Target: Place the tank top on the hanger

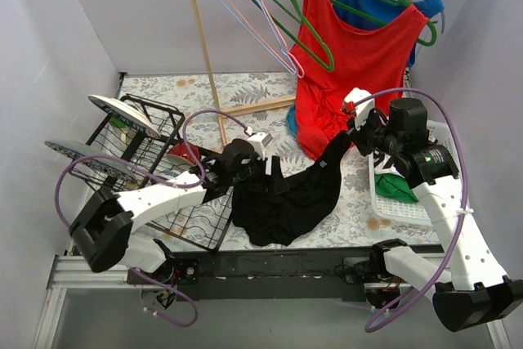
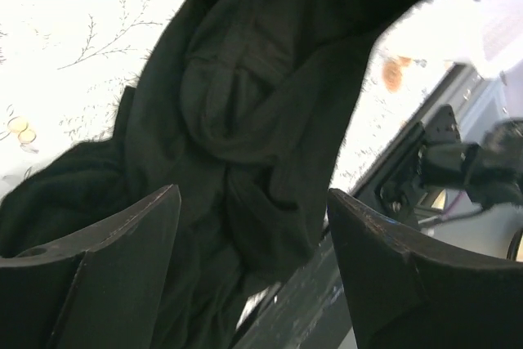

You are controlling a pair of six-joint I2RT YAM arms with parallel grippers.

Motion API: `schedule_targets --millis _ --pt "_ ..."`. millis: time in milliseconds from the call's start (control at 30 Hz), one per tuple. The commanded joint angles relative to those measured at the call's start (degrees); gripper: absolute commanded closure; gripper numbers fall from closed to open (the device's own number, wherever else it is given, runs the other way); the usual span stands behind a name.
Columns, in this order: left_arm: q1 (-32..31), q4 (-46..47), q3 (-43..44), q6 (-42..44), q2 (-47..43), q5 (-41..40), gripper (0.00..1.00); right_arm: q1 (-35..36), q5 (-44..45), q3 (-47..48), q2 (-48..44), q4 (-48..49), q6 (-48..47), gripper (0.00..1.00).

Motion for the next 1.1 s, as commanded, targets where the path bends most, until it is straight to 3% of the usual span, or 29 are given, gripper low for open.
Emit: schedule_targets --millis 0,167,333,367,400,500,600,933,1067 --pt "0.2 3.0 5.3 -5.5 8.9 -1.2 0.29 -0.3 -1.5 -0.2 -1.1 2.6 0.8 0.99" --pt "0.2 0.5 10.5 -8.2 17.3 -5.2 0.48 -0.3 -1.2 -0.9 -2.0 2.4 0.7 0.99" --pt "0.2 -2.2 11.3 -7.4 19.5 -6.2 0.51 -0.3 -0.9 -1.1 -2.4 2.6 0.6 0.99" --pt "0.2 -2.1 11.3 -7.3 19.7 -5.2 0.55 -0.3 -1.0 -0.9 -2.3 2.6 0.6 0.99" --pt "0.2 -2.0 11.4 -7.2 20.2 -4.6 0.69 -0.3 -1.0 -0.8 -2.3 2.7 0.6 0.99" --pt "0.2 -1.8 11.9 -7.1 20.1 -2.2 0.89 -0.3 -0.8 -0.2 -2.2 2.6 0.5 0.99" --pt "0.2 -1.8 12.8 -6.8 18.0 -1.8 0.98 -0.3 -0.2 0.5 -2.1 2.5 -0.1 0.99" --pt "1.6 -7.2 22.4 0.4 1.1 -7.0 1.0 -0.3 6.8 12.0 -0.2 1.8 -4.0 0.99" --pt "1.7 -8.5 31.4 5.4 -4.6 -8.1 1.0 -0.3 12.2 26.5 3.0 1.8 -3.0 0.99"
